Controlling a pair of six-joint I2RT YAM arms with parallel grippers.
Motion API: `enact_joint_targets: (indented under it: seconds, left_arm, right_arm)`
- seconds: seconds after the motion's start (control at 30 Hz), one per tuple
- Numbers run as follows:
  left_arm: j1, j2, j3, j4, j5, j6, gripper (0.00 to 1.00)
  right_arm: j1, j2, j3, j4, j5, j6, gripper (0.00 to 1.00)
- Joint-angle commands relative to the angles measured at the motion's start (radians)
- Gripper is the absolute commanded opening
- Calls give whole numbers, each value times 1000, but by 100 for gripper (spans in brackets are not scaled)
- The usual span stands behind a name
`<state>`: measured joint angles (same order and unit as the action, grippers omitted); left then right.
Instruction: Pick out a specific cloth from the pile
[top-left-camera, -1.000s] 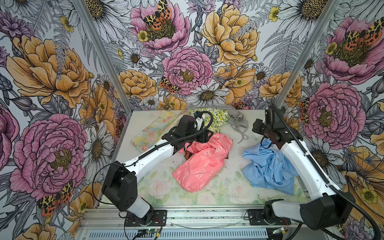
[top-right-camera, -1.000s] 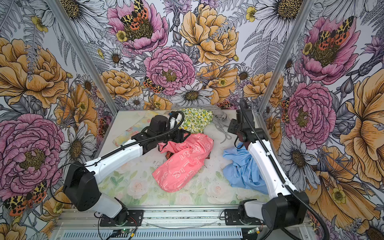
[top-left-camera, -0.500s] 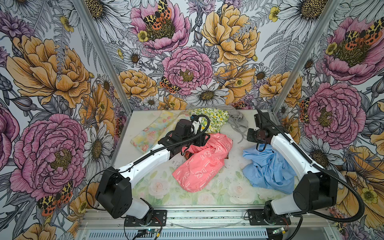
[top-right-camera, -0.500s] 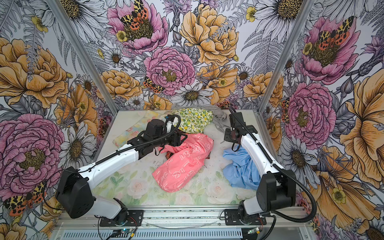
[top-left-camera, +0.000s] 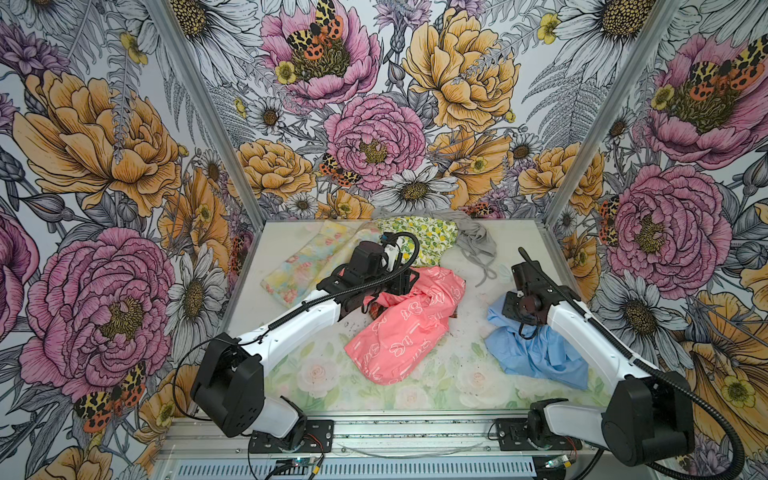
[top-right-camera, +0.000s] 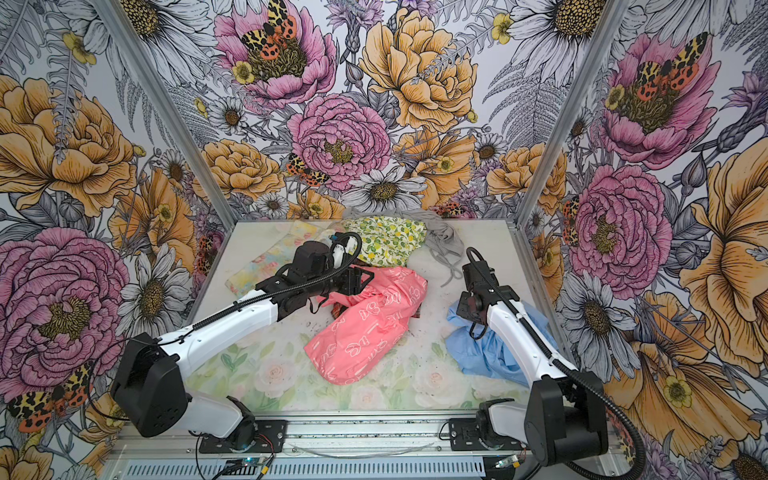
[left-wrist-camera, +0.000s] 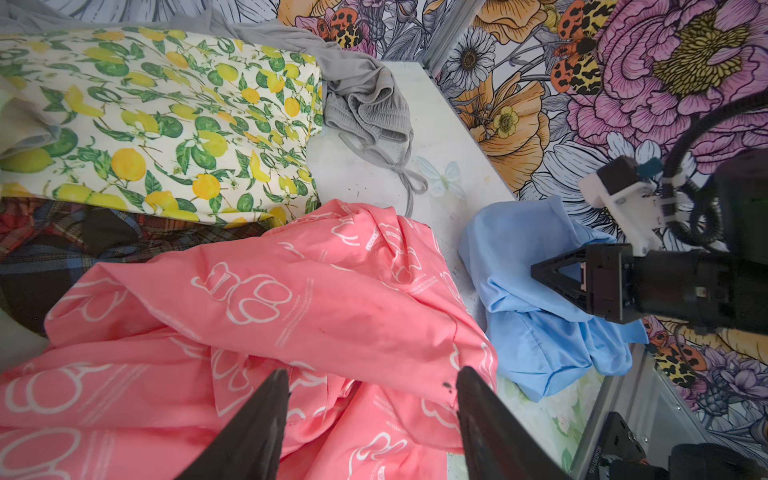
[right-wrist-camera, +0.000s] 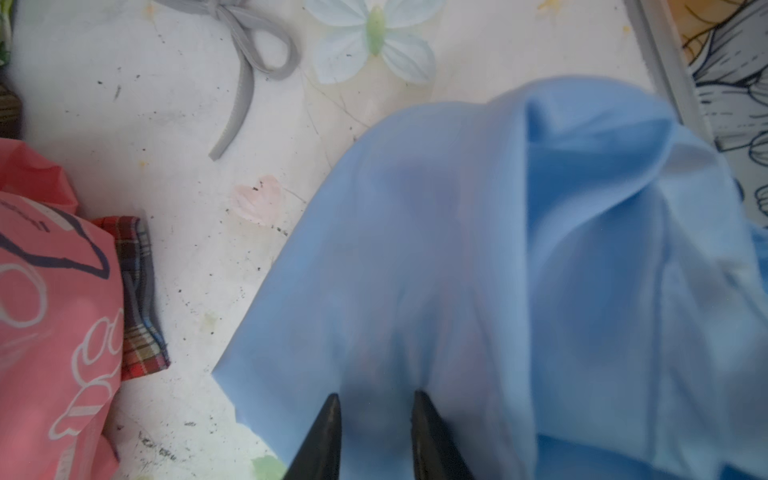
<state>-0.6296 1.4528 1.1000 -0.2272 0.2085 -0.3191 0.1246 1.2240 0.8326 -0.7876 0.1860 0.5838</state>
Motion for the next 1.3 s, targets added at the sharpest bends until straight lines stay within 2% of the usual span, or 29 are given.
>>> enact_joint_targets:
  seconds: [0.0, 0.17, 0.4, 0.5, 0.63, 0.73, 0.83, 0.97, 1.13, 1.27]
  left_arm:
    - [1, -13, -13, 40, -18, -18, 66]
    - [-2, -8, -15, 38, -22, -23, 66]
    - [-2, -5, -15, 20, -46, -16, 66]
    - [1, -2, -7, 5, -48, -11, 66]
    - [10, -5, 12, -20, -59, -5, 66]
    - [23, -22, 30, -42, -59, -5, 70]
    - [42, -59, 48, -88, -85, 15, 75]
    - [93, -151, 56, -163, -133, 54, 85]
    - [196, -280, 34, -219, -153, 79, 96]
    - [306, -364, -21, -216, -197, 99, 99]
  right_arm:
    - [-17, -63, -93, 86, 34, 147, 31]
    - [-54, -28, -217, 218, -17, 234, 31]
    - [-59, 107, -229, 307, -56, 237, 35]
    - [-62, 99, -224, 306, -41, 228, 44]
    - [-62, 6, -201, 290, -32, 217, 52]
    - [-55, -83, -167, 277, -33, 201, 66]
    - [-48, -149, -95, 248, -45, 180, 74]
    - [-36, -207, 11, 213, -78, 166, 83]
    - [-30, -243, 109, 193, -94, 139, 87]
    - [-31, -226, 170, 204, -64, 21, 90]
